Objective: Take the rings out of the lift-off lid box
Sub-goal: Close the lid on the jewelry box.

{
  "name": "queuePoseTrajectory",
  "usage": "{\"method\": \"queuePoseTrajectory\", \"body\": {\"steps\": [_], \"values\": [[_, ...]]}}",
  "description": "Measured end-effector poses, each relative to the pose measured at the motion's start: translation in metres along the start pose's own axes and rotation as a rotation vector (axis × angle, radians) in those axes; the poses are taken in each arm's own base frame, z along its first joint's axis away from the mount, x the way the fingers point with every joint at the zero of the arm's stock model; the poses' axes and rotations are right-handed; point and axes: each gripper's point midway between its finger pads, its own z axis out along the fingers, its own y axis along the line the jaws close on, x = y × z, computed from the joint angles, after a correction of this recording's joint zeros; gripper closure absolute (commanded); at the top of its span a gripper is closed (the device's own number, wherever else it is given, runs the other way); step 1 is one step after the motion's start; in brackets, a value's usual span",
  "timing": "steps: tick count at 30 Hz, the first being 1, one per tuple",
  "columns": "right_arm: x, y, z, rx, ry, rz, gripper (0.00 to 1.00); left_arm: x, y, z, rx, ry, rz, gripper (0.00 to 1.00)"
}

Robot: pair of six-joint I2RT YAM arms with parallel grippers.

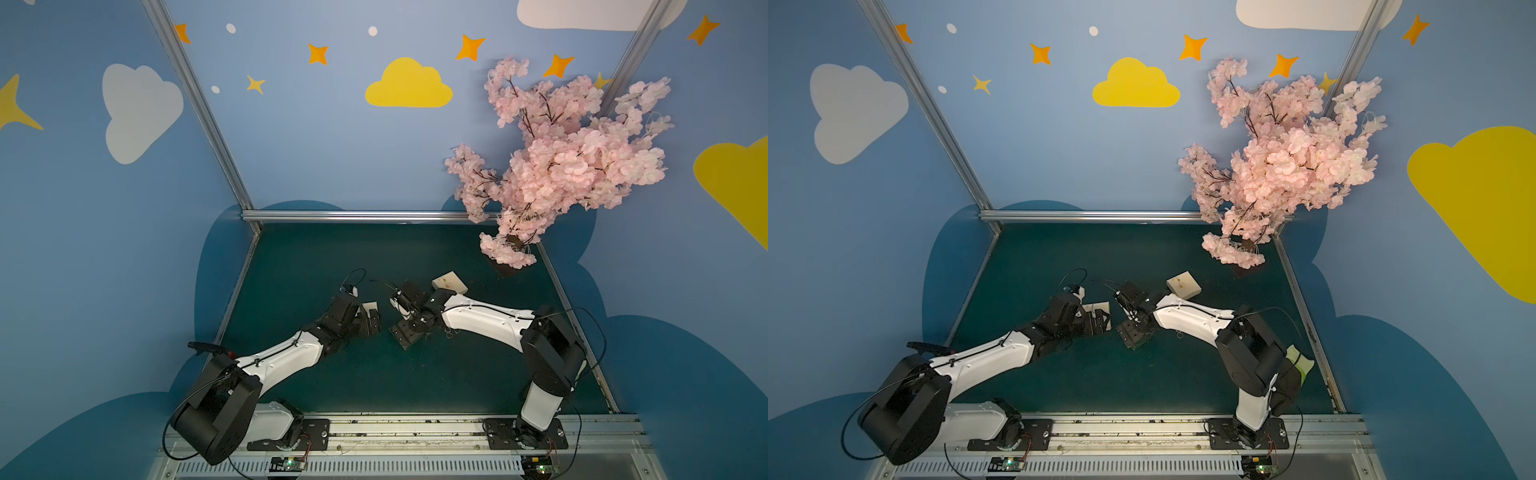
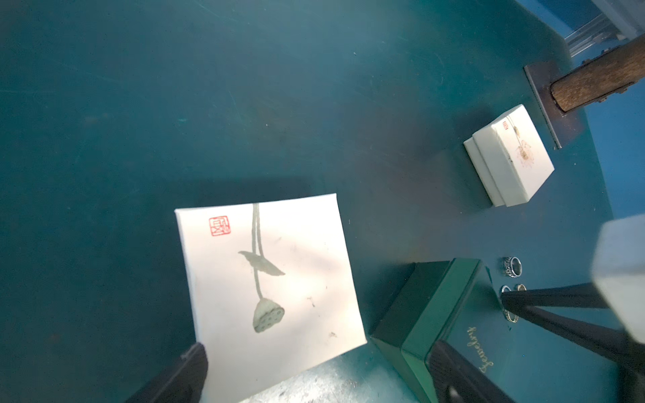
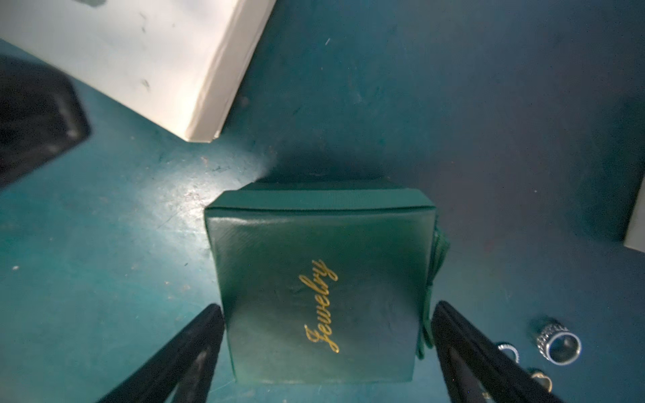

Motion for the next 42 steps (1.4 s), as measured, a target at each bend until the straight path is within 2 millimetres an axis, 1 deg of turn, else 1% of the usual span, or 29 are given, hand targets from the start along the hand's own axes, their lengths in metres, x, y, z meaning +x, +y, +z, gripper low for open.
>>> {"method": "queuePoseTrajectory", "body": {"steps": [3,7,9,12,14,16,20,26,29,33,37,38,40,42], "values": [[-0.003,-0.003,-0.009,-0.006,-0.031,0.021,0.05,-0.002,-0.005,-0.001,0.018,0.001,-0.002,0.04],[-0.006,-0.011,-0.023,-0.012,-0.076,0.087,0.05,-0.010,-0.019,-0.002,0.065,0.003,-0.005,0.09],[-0.003,-0.016,-0.028,-0.013,-0.089,0.127,0.05,-0.013,-0.027,-0.002,0.093,0.010,-0.003,0.11],[0.006,-0.023,-0.033,-0.025,-0.101,0.207,0.05,-0.018,-0.040,-0.003,0.140,0.021,0.001,0.15],[0.015,-0.026,-0.035,-0.051,-0.110,0.277,0.05,-0.020,-0.050,-0.002,0.174,0.035,0.007,0.16],[0.026,-0.029,-0.036,-0.091,-0.121,0.348,0.05,-0.020,-0.057,-0.001,0.194,0.049,0.013,0.19],[0.044,-0.027,-0.031,-0.164,-0.118,0.466,0.06,-0.011,-0.067,0.008,0.221,0.100,0.033,0.22],[0.052,-0.008,-0.017,-0.291,-0.106,0.567,0.09,0.004,-0.078,0.024,0.238,0.172,0.065,0.24],[0.052,-0.002,-0.014,-0.337,-0.109,0.601,0.10,0.008,-0.084,0.030,0.247,0.198,0.075,0.26],[0.044,0.004,-0.012,-0.381,-0.125,0.625,0.13,0.015,-0.088,0.038,0.249,0.226,0.087,0.27],[0.043,0.006,-0.007,-0.391,-0.119,0.631,0.14,0.023,-0.088,0.043,0.243,0.248,0.101,0.28],[0.043,0.006,-0.006,-0.391,-0.117,0.633,0.15,0.025,-0.087,0.045,0.239,0.253,0.102,0.29],[0.043,0.006,-0.004,-0.390,-0.112,0.637,0.21,0.029,-0.086,0.047,0.233,0.267,0.109,0.30],[0.044,0.006,-0.004,-0.389,-0.111,0.638,0.21,0.033,-0.085,0.050,0.226,0.279,0.113,0.31]]}}
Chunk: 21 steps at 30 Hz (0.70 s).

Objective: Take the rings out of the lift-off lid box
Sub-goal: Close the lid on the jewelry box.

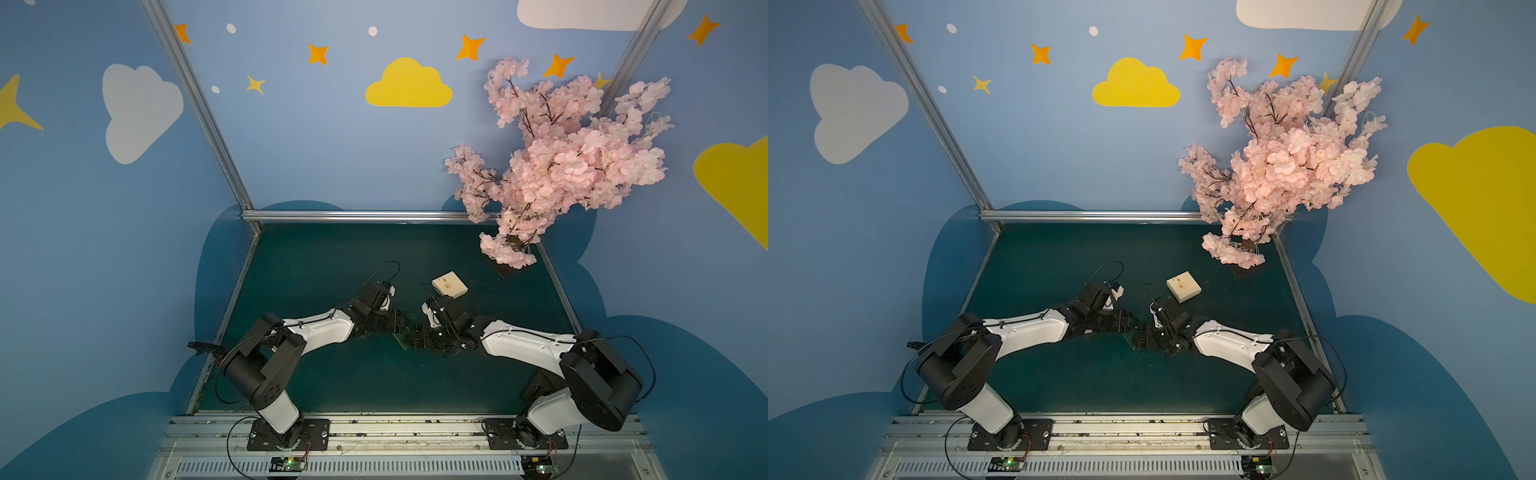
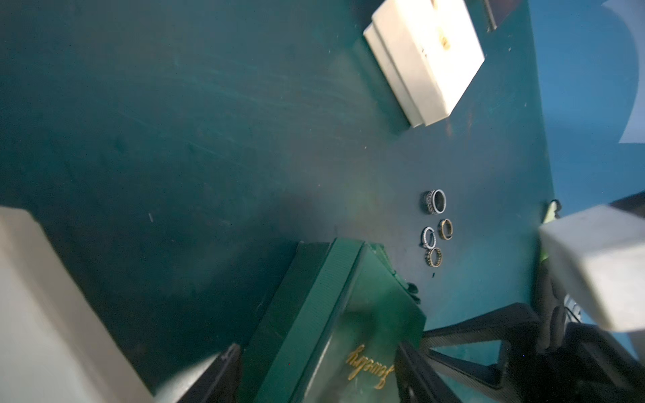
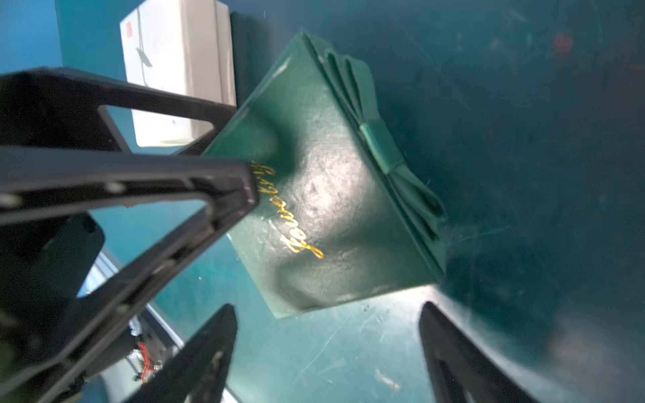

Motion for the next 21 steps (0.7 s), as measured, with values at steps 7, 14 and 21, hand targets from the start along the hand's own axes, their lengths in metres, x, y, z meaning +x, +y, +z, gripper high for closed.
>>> {"method": "queuePoseTrajectory", "body": {"steps": [7,14,21], "values": [[-0.002,0.001,0.002,0.003,0.001,-0.002,0.21,0.006,0.003,0.004,-0.010,0.020,0.011,0.38],[-0.009,0.005,0.002,0.009,-0.009,-0.017,0.21,0.006,0.002,0.004,-0.010,0.021,0.012,0.41],[-0.016,0.007,0.005,0.024,-0.014,-0.035,0.21,0.007,0.006,0.006,-0.024,0.025,0.009,0.41]]}}
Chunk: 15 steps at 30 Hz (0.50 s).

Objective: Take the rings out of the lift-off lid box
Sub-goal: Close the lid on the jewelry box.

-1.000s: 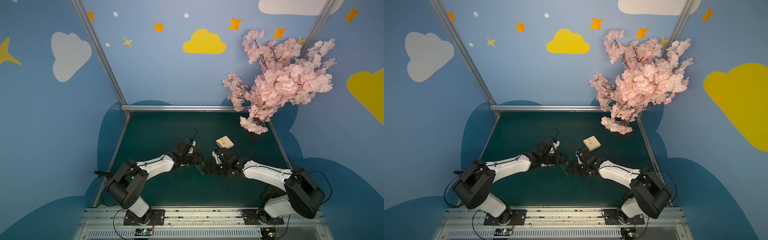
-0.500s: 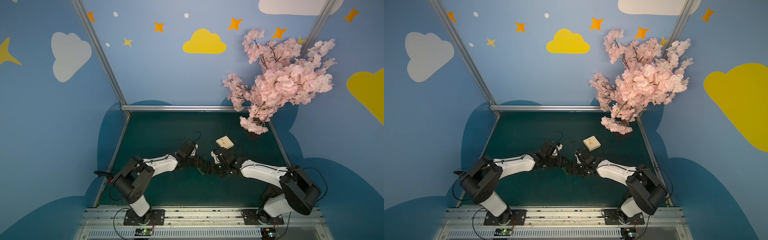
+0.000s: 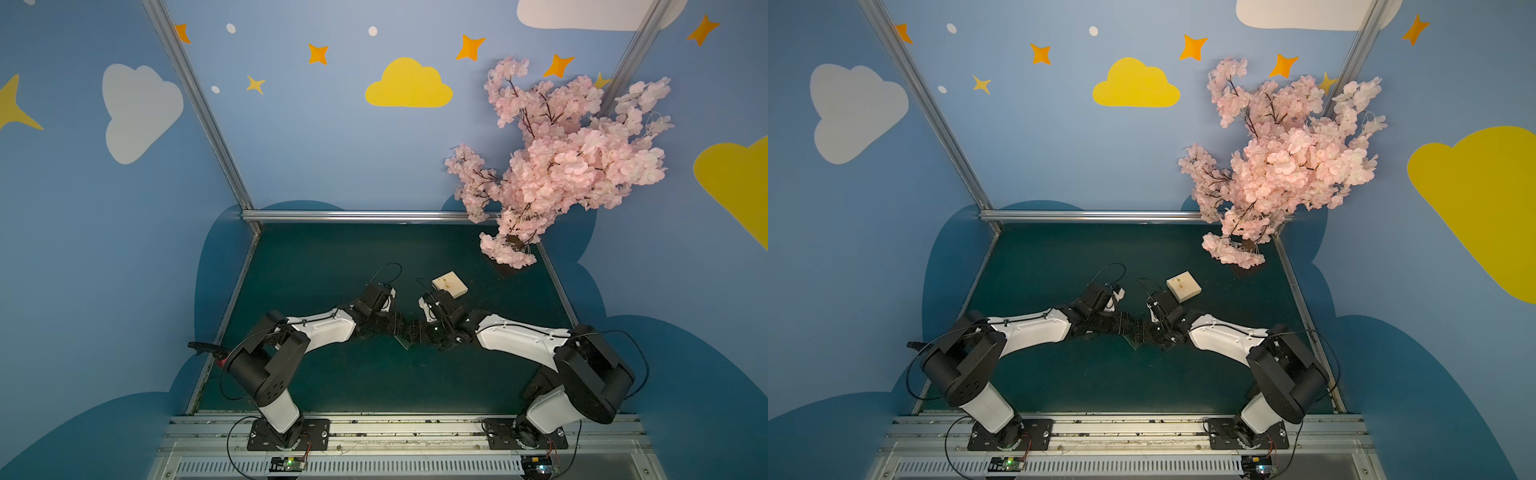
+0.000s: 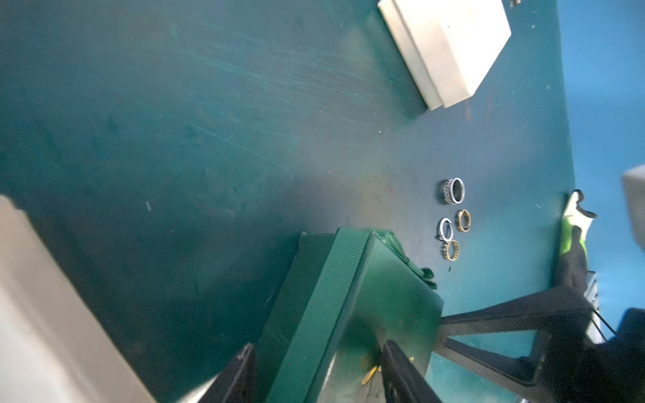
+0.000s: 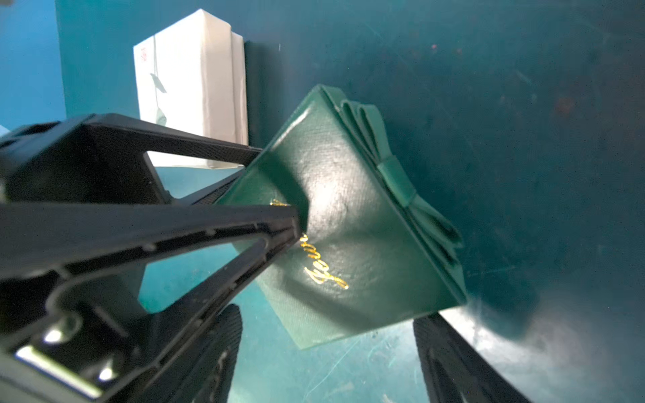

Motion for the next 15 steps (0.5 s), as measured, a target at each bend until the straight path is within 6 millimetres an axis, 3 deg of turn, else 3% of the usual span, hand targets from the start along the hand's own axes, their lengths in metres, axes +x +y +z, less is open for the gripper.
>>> {"method": "queuePoseTrajectory", "body": {"steps": [12,15], "values": [[-0.0005,-0.0066,0.0046,0.045,0.015,-0.020,0.21,0.0041,0.0072,0.0094,-0.020,0.019,-0.028,0.42],[0.0010,-0.0095,0.0077,0.055,0.023,-0.018,0.23,0.0034,0.0078,0.0097,-0.024,0.016,-0.037,0.35]]}}
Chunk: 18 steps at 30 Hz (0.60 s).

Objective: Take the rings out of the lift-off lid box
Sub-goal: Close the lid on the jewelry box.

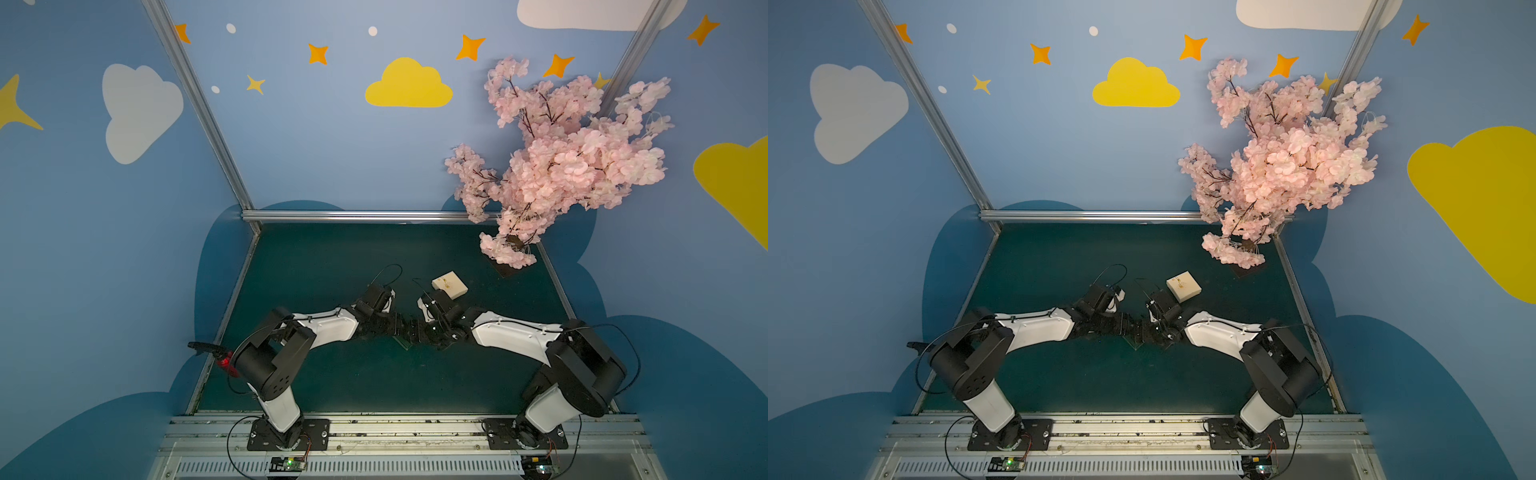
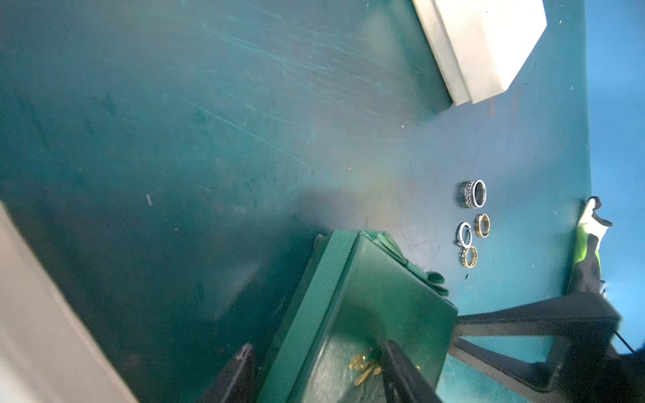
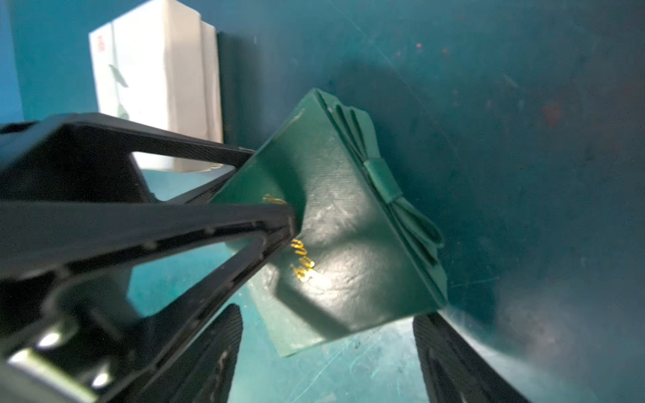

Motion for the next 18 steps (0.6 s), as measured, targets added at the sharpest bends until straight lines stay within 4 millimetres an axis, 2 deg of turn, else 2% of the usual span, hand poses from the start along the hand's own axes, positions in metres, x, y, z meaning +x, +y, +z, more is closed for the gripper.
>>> {"method": "queuePoseTrajectory", "body": {"steps": [7,11,16,18], "values": [[0.004,-0.005,0.008,0.014,0.020,0.008,0.26,-0.004,0.011,-0.010,-0.079,-0.033,-0.014,0.27],[-0.001,0.000,0.014,0.002,0.028,0.011,0.27,-0.019,0.021,-0.037,-0.155,-0.110,-0.027,0.24],[-0.012,0.011,0.024,-0.018,0.032,0.011,0.28,-0.043,0.035,-0.071,-0.206,-0.222,-0.062,0.13],[-0.017,0.017,0.028,-0.024,0.031,0.005,0.28,-0.044,0.043,-0.079,-0.225,-0.244,-0.079,0.09]]}}
